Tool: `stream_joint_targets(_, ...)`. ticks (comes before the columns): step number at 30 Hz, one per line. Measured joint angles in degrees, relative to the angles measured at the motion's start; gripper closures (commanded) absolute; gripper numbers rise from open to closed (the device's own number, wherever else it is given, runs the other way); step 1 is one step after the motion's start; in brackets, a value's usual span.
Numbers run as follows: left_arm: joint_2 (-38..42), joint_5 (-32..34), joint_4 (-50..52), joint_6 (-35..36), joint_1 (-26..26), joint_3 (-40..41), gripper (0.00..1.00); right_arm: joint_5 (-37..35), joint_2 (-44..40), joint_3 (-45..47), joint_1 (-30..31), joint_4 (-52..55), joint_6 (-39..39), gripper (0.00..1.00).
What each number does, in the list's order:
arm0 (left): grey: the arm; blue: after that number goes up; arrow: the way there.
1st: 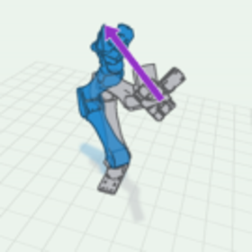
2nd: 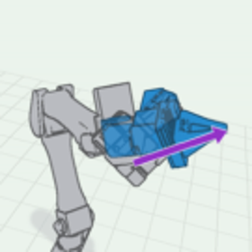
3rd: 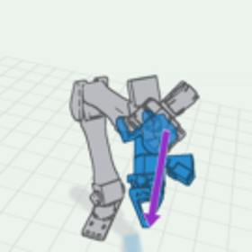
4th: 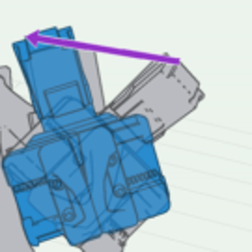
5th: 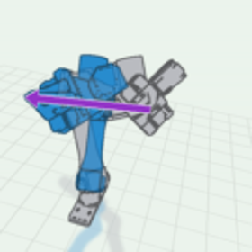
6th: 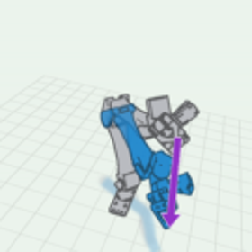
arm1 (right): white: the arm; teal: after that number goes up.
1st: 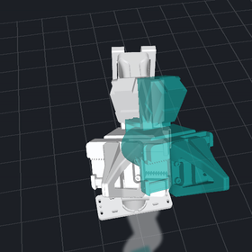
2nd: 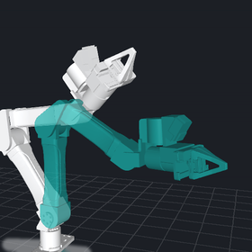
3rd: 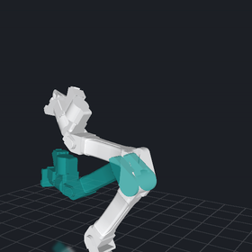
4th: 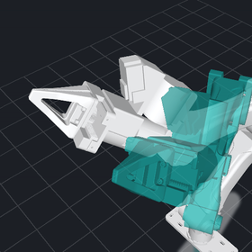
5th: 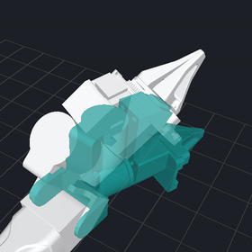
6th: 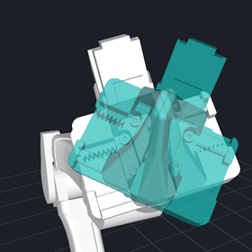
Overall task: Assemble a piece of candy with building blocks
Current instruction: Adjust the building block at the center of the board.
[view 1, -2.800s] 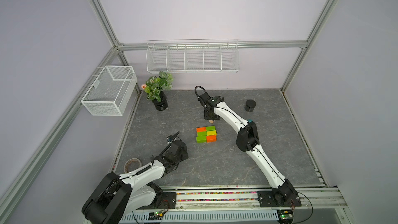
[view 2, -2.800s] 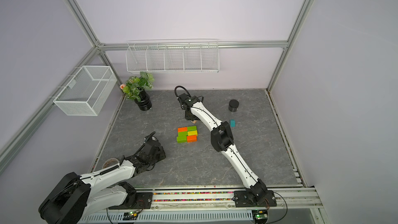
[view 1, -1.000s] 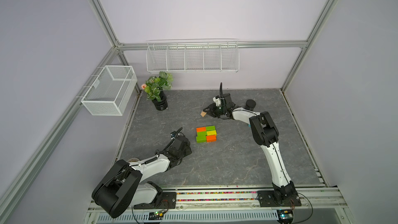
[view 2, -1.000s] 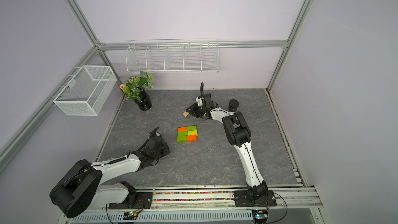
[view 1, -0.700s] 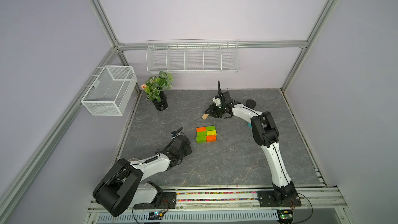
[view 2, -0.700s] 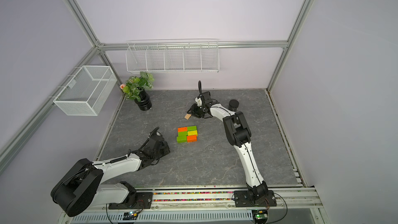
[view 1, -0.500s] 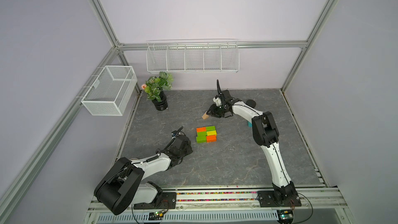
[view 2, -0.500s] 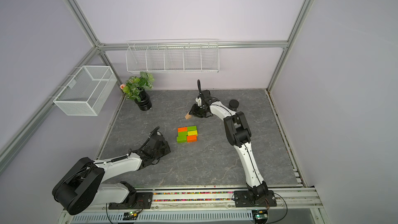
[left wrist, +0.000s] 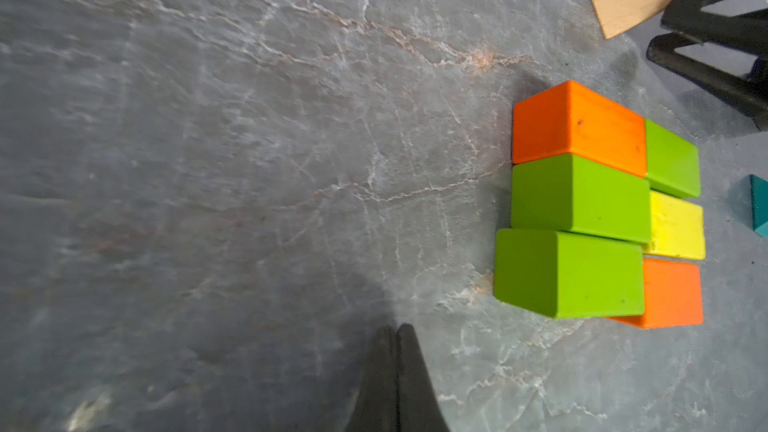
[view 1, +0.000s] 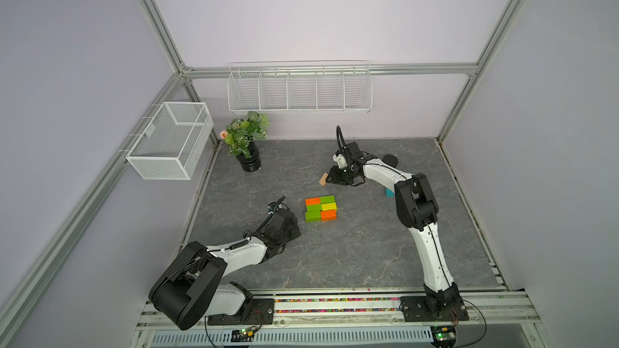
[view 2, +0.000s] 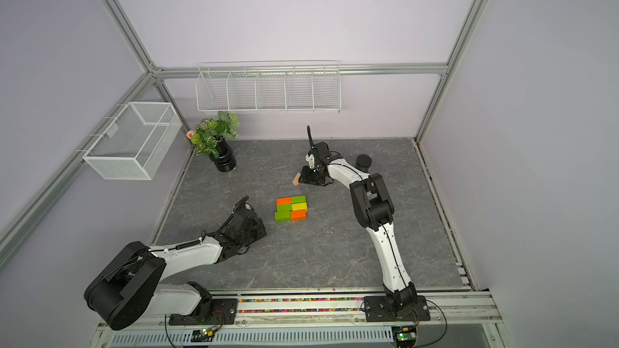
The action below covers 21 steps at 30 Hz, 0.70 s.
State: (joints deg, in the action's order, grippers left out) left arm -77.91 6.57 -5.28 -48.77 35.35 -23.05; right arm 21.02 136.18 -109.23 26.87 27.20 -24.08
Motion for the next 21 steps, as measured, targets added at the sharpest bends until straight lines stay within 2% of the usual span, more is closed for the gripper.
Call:
stream_joint_targets(5, 0.13, 0.0, 0.04, -0.02, 0.0, 0.0, 1.0, 0.02, 0.61, -6.54, 0.0, 1.62, 3.19, 0.56)
stream_joint_targets(10, 0.57, -0.28, 0.46, -0.02, 0.0, 0.09, 1.0, 0.02, 4.79, -16.0, 0.02, 5.01, 5.81, 0.59)
stream_joint_targets(19, 0.76, -0.44, 0.66, -0.02, 0.0, 0.17, 1.0, -0.39, 8.07, -16.15, 0.61, 10.27, 8.57, 0.6)
stream_joint_targets(21, 0.76, -0.44, 0.66, -0.02, 0.0, 0.17, 1.0, -0.39, 8.09, -16.0, 0.83, 10.69, 8.92, 0.63)
